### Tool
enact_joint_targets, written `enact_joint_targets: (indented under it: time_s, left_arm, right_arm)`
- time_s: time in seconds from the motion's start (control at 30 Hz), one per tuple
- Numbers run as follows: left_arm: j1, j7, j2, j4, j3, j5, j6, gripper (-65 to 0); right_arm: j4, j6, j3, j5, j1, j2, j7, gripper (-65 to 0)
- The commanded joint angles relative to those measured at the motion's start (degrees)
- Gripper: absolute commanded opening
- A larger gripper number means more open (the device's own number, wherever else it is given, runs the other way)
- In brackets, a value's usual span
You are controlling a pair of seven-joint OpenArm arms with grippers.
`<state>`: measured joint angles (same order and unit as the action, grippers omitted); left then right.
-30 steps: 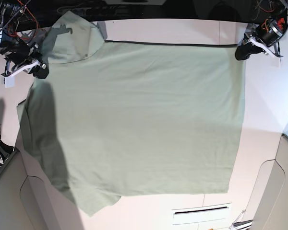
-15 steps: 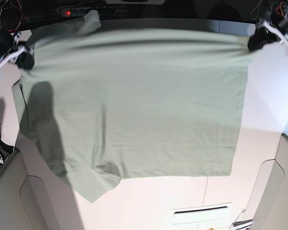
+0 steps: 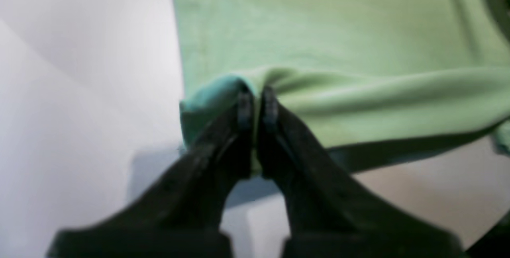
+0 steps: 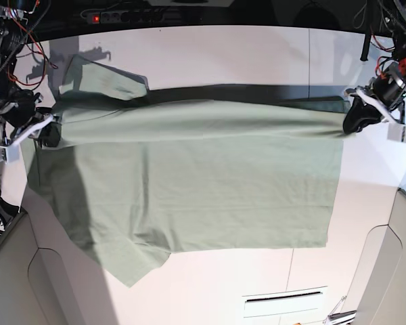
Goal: Fold the T-shirt properly
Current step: 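Drag the shirt toward the robot and release both grippers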
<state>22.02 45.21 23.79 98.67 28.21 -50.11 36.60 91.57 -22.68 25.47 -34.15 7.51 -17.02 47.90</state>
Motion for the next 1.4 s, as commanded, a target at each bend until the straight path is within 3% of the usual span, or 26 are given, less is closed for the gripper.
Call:
enact_joint_targets:
  time_s: [0.0, 0.37, 0.5, 0.6, 0.67, 0.97, 1.13, 1.27, 1.37]
  left_arm:
    - [-0.2, -1.1, 1.2, -0.2, -0.9, 0.5, 0.0, -65.0]
    - [-0.5, -3.7, 1.3, -2.2, -3.0, 4.8, -0.2, -65.0]
    - [-0.6, -4.7, 1.3, -2.2, -3.0, 4.8, -0.2, -52.1]
    - [-1.2, -4.7, 1.3, -2.2, -3.0, 6.4, -0.2, -46.5]
    - [-1.4, -4.7, 1.3, -2.2, -3.0, 7.7, -0.2, -42.3]
    - [-1.9, -5.2, 3.2, -2.1, -1.2, 8.4, -2.8, -41.1]
    - [-1.9, -4.9, 4.5, -0.6, 4.2, 7.0, -2.7, -41.1]
    - [-1.8, -3.6, 6.5, 3.3, 7.5, 6.0, -1.6, -41.1]
    - [-1.8, -2.9, 7.8, 6.5, 10.6, 6.1, -1.7, -41.1]
  right_arm:
    - [0.1, 0.0, -0.2, 0.3, -0.8, -0.9, -1.9, -65.0]
    - [-2.1, 0.0, -1.6, 1.0, -1.5, -1.0, -3.2, -65.0]
    - [-2.1, -0.1, -1.6, 0.9, -1.6, -0.9, -3.2, -64.0]
    - [-2.1, -0.7, -1.6, 0.7, -2.4, -1.0, -3.1, -45.9]
    - [-2.1, -0.7, -1.6, 0.8, -3.4, -1.0, -3.1, -41.1]
    - [0.3, -0.7, 0.5, 1.9, -6.4, -3.9, 2.1, -41.0]
    - [1.3, -0.7, 5.3, 1.9, -6.3, -5.2, 10.2, -41.3]
    - [1.4, -1.8, 10.5, -1.6, -4.7, -5.2, 16.0, -44.6]
    - [1.4, -2.6, 13.8, -5.9, -1.2, -5.2, 16.9, -44.6]
